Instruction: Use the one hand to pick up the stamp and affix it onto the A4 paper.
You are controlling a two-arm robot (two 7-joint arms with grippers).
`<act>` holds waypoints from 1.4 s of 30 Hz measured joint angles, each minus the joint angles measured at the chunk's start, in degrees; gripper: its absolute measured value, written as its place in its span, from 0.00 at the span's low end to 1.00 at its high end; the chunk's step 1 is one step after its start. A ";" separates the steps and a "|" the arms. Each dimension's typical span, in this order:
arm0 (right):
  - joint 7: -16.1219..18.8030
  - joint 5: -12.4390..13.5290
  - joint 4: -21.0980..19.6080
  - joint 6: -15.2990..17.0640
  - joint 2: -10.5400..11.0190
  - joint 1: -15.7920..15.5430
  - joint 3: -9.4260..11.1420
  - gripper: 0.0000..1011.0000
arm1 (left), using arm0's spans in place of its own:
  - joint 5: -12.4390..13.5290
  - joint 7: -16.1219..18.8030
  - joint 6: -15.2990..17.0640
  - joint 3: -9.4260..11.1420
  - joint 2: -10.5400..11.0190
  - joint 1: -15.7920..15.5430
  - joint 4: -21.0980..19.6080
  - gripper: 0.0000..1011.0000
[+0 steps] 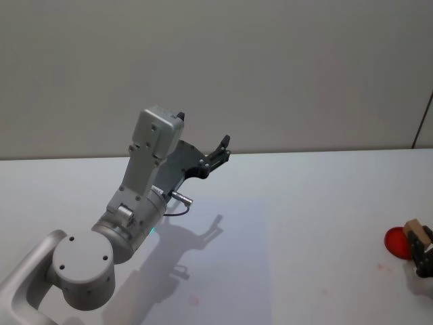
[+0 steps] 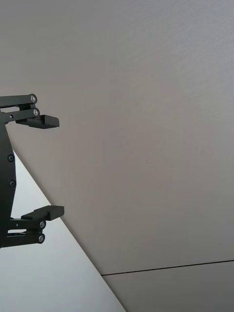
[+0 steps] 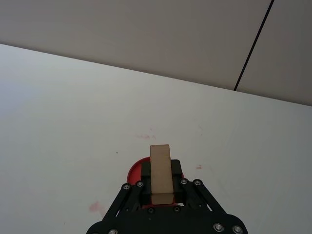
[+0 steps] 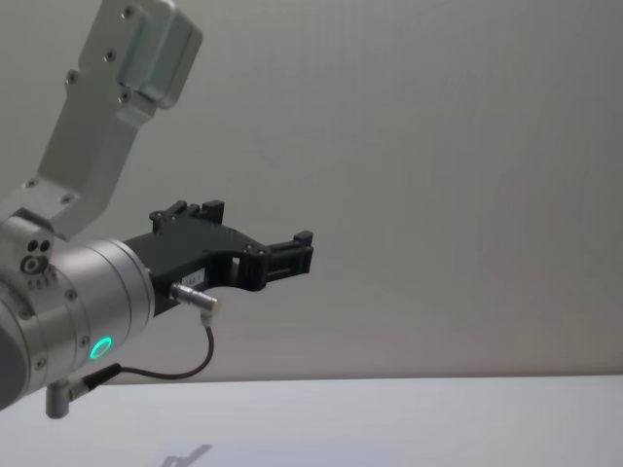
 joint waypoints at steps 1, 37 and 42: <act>0.03 -0.07 0.05 0.00 -0.03 0.04 0.02 0.23 | 0.00 0.00 0.00 0.00 0.00 0.00 0.00 0.99; 1.28 -1.71 2.04 0.95 -1.63 1.77 -0.26 0.23 | 0.00 0.00 0.00 0.00 0.00 0.00 0.00 0.99; 1.51 -1.89 2.24 1.16 -1.77 1.87 -0.26 0.23 | 0.00 0.00 0.00 0.00 0.00 0.00 0.00 0.99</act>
